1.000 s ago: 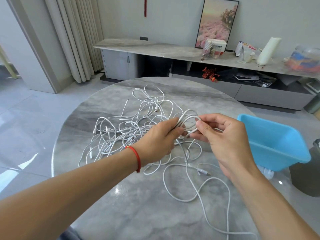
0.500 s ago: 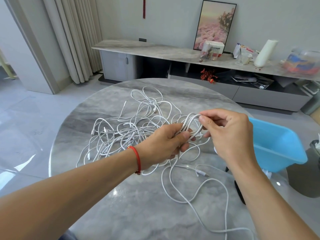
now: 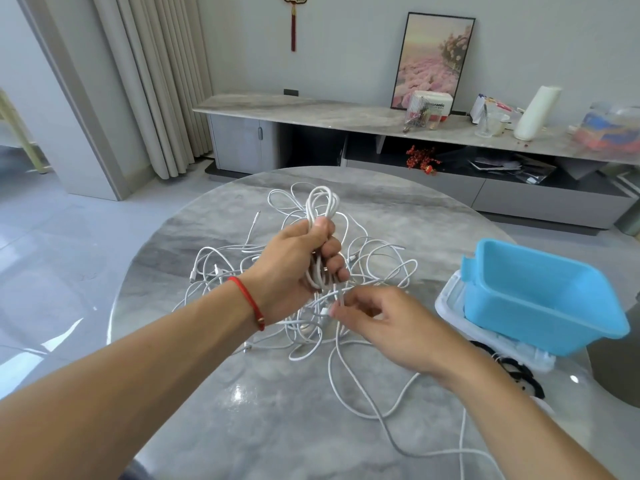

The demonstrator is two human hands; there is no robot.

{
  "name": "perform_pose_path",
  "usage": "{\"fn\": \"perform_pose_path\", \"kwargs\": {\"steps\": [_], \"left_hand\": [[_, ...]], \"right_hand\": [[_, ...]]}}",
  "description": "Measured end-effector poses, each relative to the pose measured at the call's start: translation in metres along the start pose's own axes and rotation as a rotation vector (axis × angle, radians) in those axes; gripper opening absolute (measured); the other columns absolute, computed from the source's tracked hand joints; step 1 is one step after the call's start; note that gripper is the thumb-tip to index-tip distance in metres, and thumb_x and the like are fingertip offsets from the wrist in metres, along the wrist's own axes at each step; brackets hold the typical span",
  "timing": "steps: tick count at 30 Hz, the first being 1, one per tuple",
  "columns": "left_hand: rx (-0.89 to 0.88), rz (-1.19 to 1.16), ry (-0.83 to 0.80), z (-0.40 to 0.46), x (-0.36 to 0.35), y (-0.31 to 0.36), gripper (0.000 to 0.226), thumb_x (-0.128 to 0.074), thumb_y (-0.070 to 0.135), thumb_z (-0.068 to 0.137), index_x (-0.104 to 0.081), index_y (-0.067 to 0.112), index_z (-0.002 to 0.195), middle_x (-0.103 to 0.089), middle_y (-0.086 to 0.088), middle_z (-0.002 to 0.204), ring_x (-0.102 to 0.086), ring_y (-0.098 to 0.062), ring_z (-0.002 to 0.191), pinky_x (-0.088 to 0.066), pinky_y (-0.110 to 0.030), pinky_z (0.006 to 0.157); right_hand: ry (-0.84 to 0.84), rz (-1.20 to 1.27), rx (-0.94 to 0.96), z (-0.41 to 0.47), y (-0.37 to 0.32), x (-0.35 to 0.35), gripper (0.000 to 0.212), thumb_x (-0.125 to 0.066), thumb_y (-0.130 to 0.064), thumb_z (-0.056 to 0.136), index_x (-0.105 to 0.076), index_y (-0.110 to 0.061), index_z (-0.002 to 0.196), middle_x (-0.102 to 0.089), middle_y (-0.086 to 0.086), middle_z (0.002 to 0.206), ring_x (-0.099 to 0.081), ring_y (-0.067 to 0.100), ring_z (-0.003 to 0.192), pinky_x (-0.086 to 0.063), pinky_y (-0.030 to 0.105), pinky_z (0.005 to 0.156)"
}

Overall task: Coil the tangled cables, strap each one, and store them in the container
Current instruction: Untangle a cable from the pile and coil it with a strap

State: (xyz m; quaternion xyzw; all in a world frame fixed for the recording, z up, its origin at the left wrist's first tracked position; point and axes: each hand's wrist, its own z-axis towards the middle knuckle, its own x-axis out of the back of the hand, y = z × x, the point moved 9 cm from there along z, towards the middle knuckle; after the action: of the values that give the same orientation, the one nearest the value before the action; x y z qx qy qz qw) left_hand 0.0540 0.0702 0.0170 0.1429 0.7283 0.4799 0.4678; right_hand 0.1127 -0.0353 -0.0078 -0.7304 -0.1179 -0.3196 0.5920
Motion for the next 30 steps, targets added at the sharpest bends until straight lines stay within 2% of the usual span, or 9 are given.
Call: {"fn": "perform_pose_path", "kwargs": {"steps": [2, 5, 8, 11, 18, 22, 25, 27, 30], "left_hand": [[-0.012, -0.027, 0.048, 0.002, 0.010, 0.002, 0.021, -0.039, 0.023, 0.108, -0.045, 0.012, 0.092, -0.040, -0.002, 0.067, -0.036, -0.013, 0.050, -0.040, -0.024, 0.046], [-0.068, 0.057, 0.153, 0.006, 0.028, 0.011, 0.026, -0.039, 0.026, 0.109, -0.042, 0.015, 0.086, -0.039, 0.001, 0.063, -0.030, -0.009, 0.045, -0.033, -0.021, 0.039], [-0.066, 0.249, 0.198, 0.007, 0.039, 0.011, 0.028, -0.041, 0.027, 0.108, -0.038, 0.016, 0.083, -0.035, 0.003, 0.060, -0.028, -0.009, 0.044, -0.033, -0.022, 0.038], [-0.035, 0.413, 0.127, 0.006, 0.034, 0.000, 0.030, -0.040, 0.024, 0.109, -0.037, 0.016, 0.080, -0.034, 0.001, 0.060, -0.032, -0.012, 0.045, -0.039, -0.025, 0.042], [-0.002, 0.601, 0.015, -0.006, 0.015, -0.015, 0.025, -0.039, 0.019, 0.108, -0.040, 0.010, 0.085, -0.037, -0.002, 0.062, -0.040, -0.016, 0.048, -0.041, -0.027, 0.046], [0.033, 0.714, -0.032, -0.013, 0.002, -0.027, 0.026, -0.040, 0.017, 0.108, -0.049, 0.002, 0.090, -0.047, -0.016, 0.069, -0.046, -0.023, 0.050, -0.039, -0.026, 0.042], [0.111, 0.716, -0.086, -0.017, -0.008, -0.037, 0.022, -0.035, -0.004, 0.097, -0.054, -0.007, 0.086, -0.057, -0.019, 0.068, -0.052, -0.026, 0.047, -0.042, -0.028, 0.042], [0.171, 0.684, -0.077, -0.019, -0.010, -0.043, 0.020, -0.034, -0.008, 0.090, -0.053, -0.012, 0.094, -0.054, -0.017, 0.066, -0.048, -0.025, 0.042, -0.038, -0.027, 0.041], [0.273, 0.624, -0.074, -0.023, -0.010, -0.052, 0.014, -0.041, 0.006, 0.096, -0.052, 0.007, 0.087, -0.036, -0.004, 0.053, -0.029, -0.016, 0.036, -0.028, -0.019, 0.038]], "right_hand": [[-0.042, 0.116, -0.026, -0.001, -0.003, -0.007, 0.021, -0.063, -0.032, 0.101, -0.067, -0.020, 0.084, -0.077, -0.005, 0.083, -0.060, 0.031, 0.076, -0.050, 0.047, 0.079], [-0.034, 0.257, -0.098, -0.003, 0.002, -0.009, 0.016, -0.061, -0.028, 0.101, -0.068, -0.019, 0.090, -0.073, -0.003, 0.076, -0.064, 0.018, 0.068, -0.056, 0.047, 0.079], [0.077, -0.063, 0.029, -0.004, -0.007, 0.002, 0.015, -0.060, -0.030, 0.102, -0.071, -0.025, 0.093, -0.061, -0.008, 0.066, -0.059, 0.005, 0.056, -0.051, 0.034, 0.062], [0.147, -0.431, 0.232, -0.015, -0.035, 0.003, 0.016, -0.060, -0.037, 0.102, -0.073, -0.029, 0.097, -0.061, -0.014, 0.079, -0.057, 0.004, 0.078, -0.043, 0.031, 0.070], [0.182, -0.417, 0.266, -0.021, -0.046, 0.010, 0.014, -0.066, -0.035, 0.098, -0.078, -0.035, 0.106, -0.074, -0.015, 0.100, -0.064, 0.008, 0.096, -0.051, 0.036, 0.084], [0.235, -0.301, 0.193, -0.020, -0.043, 0.020, 0.014, -0.077, -0.037, 0.089, -0.066, -0.031, 0.094, -0.077, -0.013, 0.088, -0.068, 0.008, 0.085, -0.051, 0.038, 0.083], [0.237, -0.275, 0.161, -0.019, -0.046, 0.021, 0.027, -0.078, -0.038, 0.086, -0.054, -0.027, 0.090, -0.076, -0.009, 0.080, -0.069, 0.016, 0.086, -0.052, 0.041, 0.080], [0.250, -0.311, 0.134, -0.019, -0.045, 0.023, 0.031, -0.077, -0.042, 0.086, -0.049, -0.027, 0.089, -0.074, -0.009, 0.079, -0.068, 0.018, 0.086, -0.052, 0.041, 0.077], [0.301, -0.357, 0.087, -0.019, -0.039, 0.030, 0.039, -0.078, -0.049, 0.081, -0.045, -0.028, 0.083, -0.064, -0.009, 0.073, -0.059, 0.017, 0.074, -0.044, 0.037, 0.064]]}}
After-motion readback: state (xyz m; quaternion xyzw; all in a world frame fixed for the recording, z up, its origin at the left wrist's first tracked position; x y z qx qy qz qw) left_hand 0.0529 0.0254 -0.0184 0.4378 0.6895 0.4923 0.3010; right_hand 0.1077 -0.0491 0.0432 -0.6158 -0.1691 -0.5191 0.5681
